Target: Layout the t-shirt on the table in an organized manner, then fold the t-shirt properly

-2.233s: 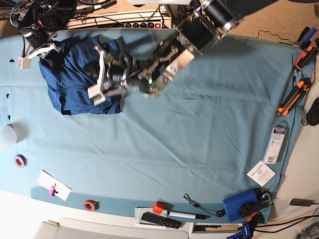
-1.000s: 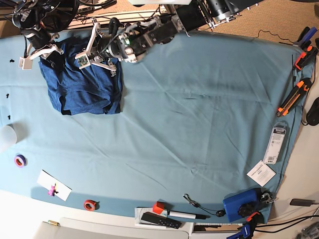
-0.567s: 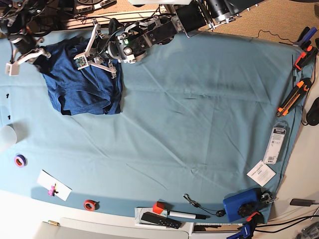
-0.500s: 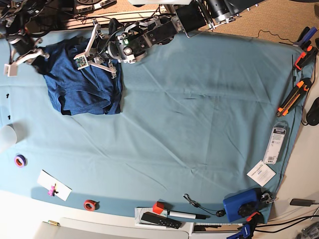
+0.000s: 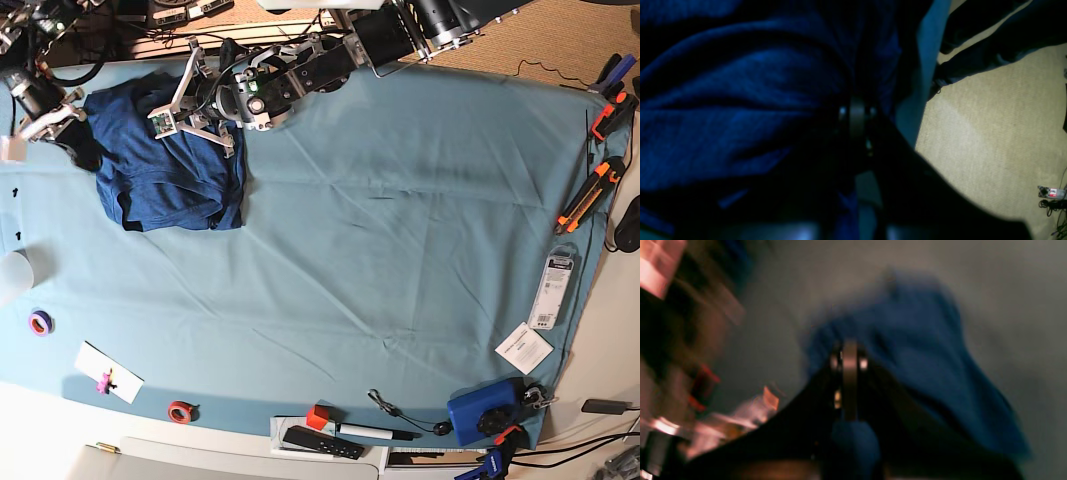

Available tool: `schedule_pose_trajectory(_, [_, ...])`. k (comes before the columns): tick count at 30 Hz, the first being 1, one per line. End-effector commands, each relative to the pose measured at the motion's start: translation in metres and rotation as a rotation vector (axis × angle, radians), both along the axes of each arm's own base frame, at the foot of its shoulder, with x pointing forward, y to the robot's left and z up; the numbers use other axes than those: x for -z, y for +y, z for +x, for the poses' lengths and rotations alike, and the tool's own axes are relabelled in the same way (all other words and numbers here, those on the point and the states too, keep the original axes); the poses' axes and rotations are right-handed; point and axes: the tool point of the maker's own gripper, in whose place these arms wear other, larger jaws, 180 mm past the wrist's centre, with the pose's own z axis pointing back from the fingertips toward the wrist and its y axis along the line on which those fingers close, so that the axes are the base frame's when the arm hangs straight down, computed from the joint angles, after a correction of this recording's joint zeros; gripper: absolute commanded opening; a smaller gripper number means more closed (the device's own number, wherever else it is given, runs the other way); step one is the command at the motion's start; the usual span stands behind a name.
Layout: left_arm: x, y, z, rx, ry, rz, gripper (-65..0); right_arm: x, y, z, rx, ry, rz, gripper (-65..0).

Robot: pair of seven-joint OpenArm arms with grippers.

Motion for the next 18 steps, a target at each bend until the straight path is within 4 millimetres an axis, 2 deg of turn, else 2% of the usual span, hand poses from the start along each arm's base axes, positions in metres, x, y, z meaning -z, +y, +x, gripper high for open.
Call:
schedule_pose_trajectory(1, [0.000,-0.002,0.002,0.006,-0.022,0.041,-65.0,-0.010,-0.002,0.000,0.011,-0.040,0.000,-65.0])
schedule_pose_trajectory(5, [-0.001,-0.003,0.002,0.005,-0.023,0.037,-65.0,0.010,0.001,-0.020,0.068,0.013,0.041,-65.0])
schedule_pose_trajectory(9, [-0.001,-0.003,0.002,0.005,-0.023,0.037,-65.0,0.052,-0.001,-0.046,0.122,0.196,-0.011,-65.0])
schedule_pose_trajectory(12, [-0.001,-0.002,0.002,0.005,-0.023,0.038,-65.0,0.074,-0.008,-0.060,0.136,0.322,-0.085,-65.0])
schedule_pose_trajectory(18, [0.001,0.000,0.002,0.008,-0.020,0.054,-65.0,0.070,-0.052,-0.052,0.220,0.355,-0.280,-65.0])
